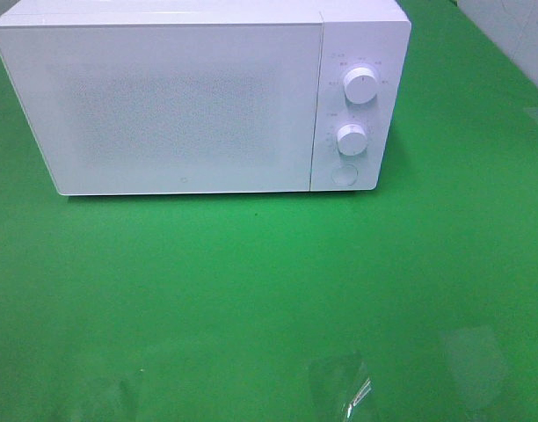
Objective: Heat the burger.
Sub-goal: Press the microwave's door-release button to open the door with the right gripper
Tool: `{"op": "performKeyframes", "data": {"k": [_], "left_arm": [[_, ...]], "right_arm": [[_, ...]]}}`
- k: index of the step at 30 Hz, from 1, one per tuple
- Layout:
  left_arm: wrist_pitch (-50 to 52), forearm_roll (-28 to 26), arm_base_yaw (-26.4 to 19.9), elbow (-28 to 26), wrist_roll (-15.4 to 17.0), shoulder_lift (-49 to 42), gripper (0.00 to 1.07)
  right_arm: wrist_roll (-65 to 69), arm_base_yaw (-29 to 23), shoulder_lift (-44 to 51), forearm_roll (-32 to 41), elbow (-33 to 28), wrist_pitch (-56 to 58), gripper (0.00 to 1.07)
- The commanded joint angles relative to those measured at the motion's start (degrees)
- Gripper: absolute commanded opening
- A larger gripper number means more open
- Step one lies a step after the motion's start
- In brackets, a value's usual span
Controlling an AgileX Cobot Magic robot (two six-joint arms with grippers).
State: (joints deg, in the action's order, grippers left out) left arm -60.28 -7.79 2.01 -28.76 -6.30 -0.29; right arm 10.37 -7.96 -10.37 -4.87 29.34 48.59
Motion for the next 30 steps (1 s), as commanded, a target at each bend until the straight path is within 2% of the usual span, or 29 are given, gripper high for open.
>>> {"op": "performKeyframes", "data": {"k": [1, 12, 30], "left_arm": [[0.74, -0.11, -0.17, 0.17, -0.11, -1.15, 1.00], [0.74, -0.11, -0.17, 0.17, -0.11, -1.15, 1.00], [0.74, -0.11, -0.17, 0.17, -0.11, -0.97, 1.00]], "right_arm": [[0.06, 1.20, 3.95, 0.00, 0.74, 3.15, 0.76], [-0.11, 1.20, 12.20, -0.11, -0.63, 9.00, 0.76], [-0.17, 1.20, 12.15, -0.06, -0.63, 9.00, 0.76]]}}
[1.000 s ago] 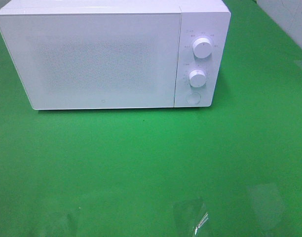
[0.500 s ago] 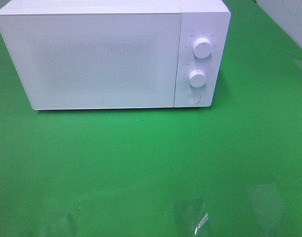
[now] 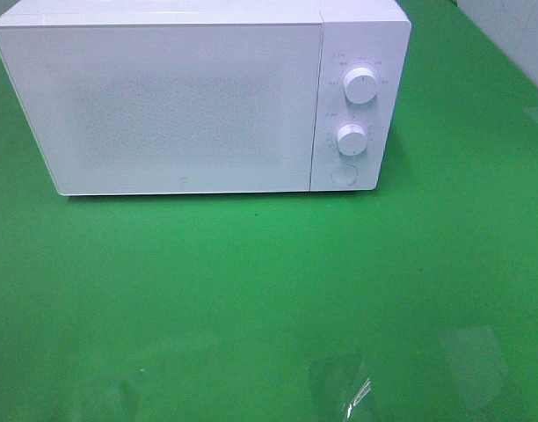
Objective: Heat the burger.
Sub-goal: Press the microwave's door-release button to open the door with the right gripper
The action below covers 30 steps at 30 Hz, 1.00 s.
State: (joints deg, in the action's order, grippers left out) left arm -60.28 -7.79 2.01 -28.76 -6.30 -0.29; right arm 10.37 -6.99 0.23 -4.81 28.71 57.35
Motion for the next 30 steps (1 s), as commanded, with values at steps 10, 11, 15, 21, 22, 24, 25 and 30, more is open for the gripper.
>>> {"op": "performKeyframes", "data": {"k": [10, 11, 15, 21, 22, 24, 25, 30], "left_arm": [[0.74, -0.11, -0.17, 0.17, -0.11, -0.97, 1.00], [0.74, -0.11, -0.17, 0.17, -0.11, -0.97, 1.00], [0.74, -0.11, -0.17, 0.17, -0.11, -0.97, 1.00], [0.74, -0.11, -0.17, 0.17, -0.11, -0.97, 1.00], [0.74, -0.11, -0.17, 0.17, -0.11, -0.97, 1.00], [0.74, -0.11, -0.17, 0.17, -0.11, -0.97, 1.00], [0.74, -0.11, -0.17, 0.17, -0.11, -0.97, 1.00], [0.74, -0.11, -0.17, 0.17, -0.11, -0.97, 1.00]], "right_arm": [[-0.11, 0.23, 1.55, -0.06, 0.11, 0.11, 0.76], [-0.11, 0.23, 1.55, 0.00, 0.57, -0.40, 0.76], [-0.11, 0.23, 1.03, 0.00, 1.72, -1.66, 0.76], [-0.11, 0.23, -2.75, 0.00, 2.46, -7.39, 0.76], [-0.11, 0.23, -4.53, -0.06, 2.29, -10.26, 0.76], [-0.11, 0.23, -6.30, -0.06, 2.23, -13.12, 0.76], [-0.11, 0.23, -6.30, -0.06, 2.23, -13.12, 0.76], [-0.11, 0.23, -12.03, -0.06, 2.23, -20.74, 0.76]]}}
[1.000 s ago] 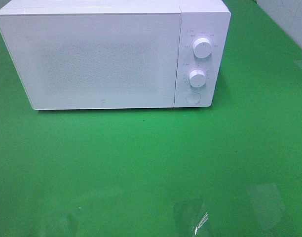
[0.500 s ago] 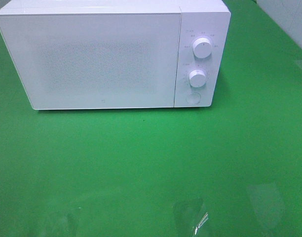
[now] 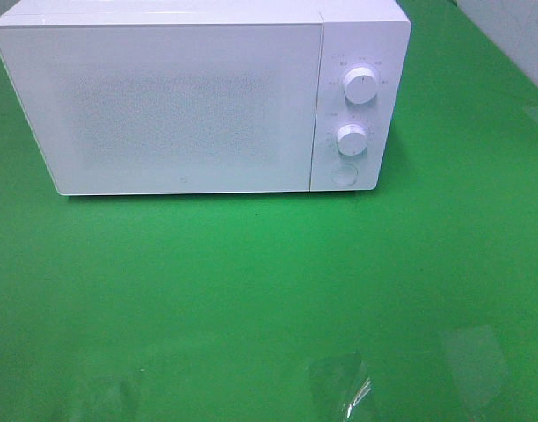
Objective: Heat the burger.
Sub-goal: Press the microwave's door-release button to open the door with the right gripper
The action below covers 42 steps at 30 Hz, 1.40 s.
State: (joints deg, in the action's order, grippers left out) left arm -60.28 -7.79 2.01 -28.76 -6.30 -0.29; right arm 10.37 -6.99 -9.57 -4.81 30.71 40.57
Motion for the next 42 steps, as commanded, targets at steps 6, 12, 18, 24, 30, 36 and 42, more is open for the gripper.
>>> {"op": "performKeyframes", "data": {"k": [6, 12, 18, 24, 30, 36, 42], "left_arm": [[0.74, -0.11, -0.17, 0.17, -0.11, -0.97, 1.00], [0.74, -0.11, -0.17, 0.17, -0.11, -0.97, 1.00], [0.74, -0.11, -0.17, 0.17, -0.11, -0.97, 1.00], [0.74, -0.11, -0.17, 0.17, -0.11, -0.97, 1.00], [0.74, -0.11, -0.17, 0.17, -0.11, -0.97, 1.00], [0.74, -0.11, -0.17, 0.17, -0.11, -0.97, 1.00], [0.74, -0.11, -0.17, 0.17, -0.11, -0.97, 1.00]], "right_arm": [[-0.11, 0.23, -7.62, -0.06, 0.23, -8.94, 0.76], [-0.11, 0.23, -17.99, -0.06, 0.23, -16.56, 0.76], [-0.06, 0.23, -25.21, -0.29, 0.23, -22.35, 0.76], [0.06, 0.23, -33.40, -0.29, 0.23, -30.65, 0.76], [0.06, 0.23, -41.60, -0.46, 0.23, -38.85, 0.76], [0.06, 0.23, -49.90, -2.23, 0.23, -49.50, 0.76], [0.06, 0.06, -57.81, -2.23, 0.23, -59.47, 0.76]]}}
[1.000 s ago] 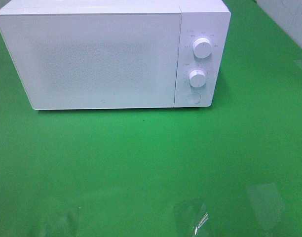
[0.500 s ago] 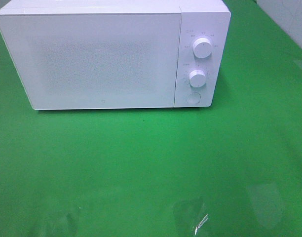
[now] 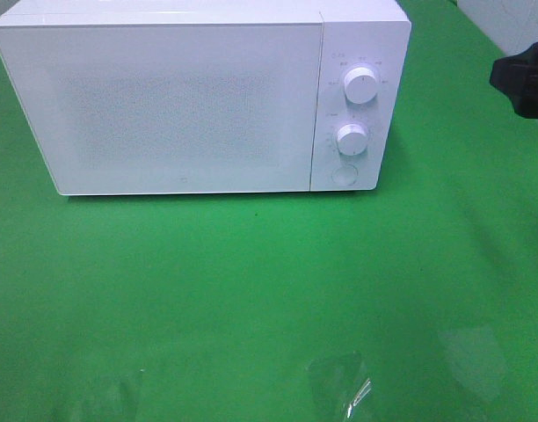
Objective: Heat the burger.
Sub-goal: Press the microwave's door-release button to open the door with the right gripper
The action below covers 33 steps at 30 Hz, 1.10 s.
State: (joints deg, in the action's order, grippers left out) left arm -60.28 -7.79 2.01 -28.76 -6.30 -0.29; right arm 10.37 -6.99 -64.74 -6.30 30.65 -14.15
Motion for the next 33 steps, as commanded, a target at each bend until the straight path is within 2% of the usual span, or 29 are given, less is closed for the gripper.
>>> {"op": "performKeyframes", "data": {"k": [1, 5, 12, 21, 22, 25, 27, 30, 31, 32, 33], "left_arm": [[0.74, -0.11, -0.17, 0.17, -0.11, -0.97, 1.00], [0.74, -0.11, -0.17, 0.17, -0.11, -0.97, 1.00], [0.74, -0.11, -0.17, 0.17, -0.11, -0.97, 1.00], [0.74, -0.11, -0.17, 0.17, -0.11, -0.97, 1.00], [0.74, -0.11, -0.17, 0.17, -0.11, -0.97, 1.00], [0.74, -0.11, -0.17, 0.17, -0.11, -0.97, 1.00], [0.74, -0.11, -0.17, 0.17, -0.11, -0.97, 1.00], [0.74, -0.11, -0.17, 0.17, -0.11, -0.97, 1.00], [0.74, -0.11, -0.17, 0.17, -0.11, -0.97, 1.00], [0.74, -0.11, -0.17, 0.17, -0.11, -0.97, 1.00], [0.74, -0.11, -0.17, 0.17, -0.11, -0.97, 1.00]], "right_arm": [[0.06, 0.06, -2.64, -0.74, 0.29, -4.76, 0.76], [0.06, -1.38, -7.33, -0.74, 0.29, -10.03, 0.76], [-0.11, -7.68, -15.36, 0.46, 0.23, -18.79, 0.76], [-4.64, -16.21, -22.06, 8.02, 0.23, -22.80, 0.76], [-7.45, -18.56, -23.49, 11.06, 0.23, -24.29, 0.76], [-10.37, -20.68, -24.64, 14.21, -0.17, -26.01, 0.76], [-15.41, -25.32, -26.53, 24.06, -2.29, -32.49, 0.76], [-16.56, -26.36, -26.87, 26.41, -2.69, -34.09, 0.76], [-19.60, -29.05, -27.85, 31.97, -3.67, -37.70, 0.76], [-19.60, -29.05, -27.85, 31.97, -3.67, -37.70, 0.76], [-21.83, -31.46, -28.99, 36.73, -4.13, -40.85, 0.76]]}}
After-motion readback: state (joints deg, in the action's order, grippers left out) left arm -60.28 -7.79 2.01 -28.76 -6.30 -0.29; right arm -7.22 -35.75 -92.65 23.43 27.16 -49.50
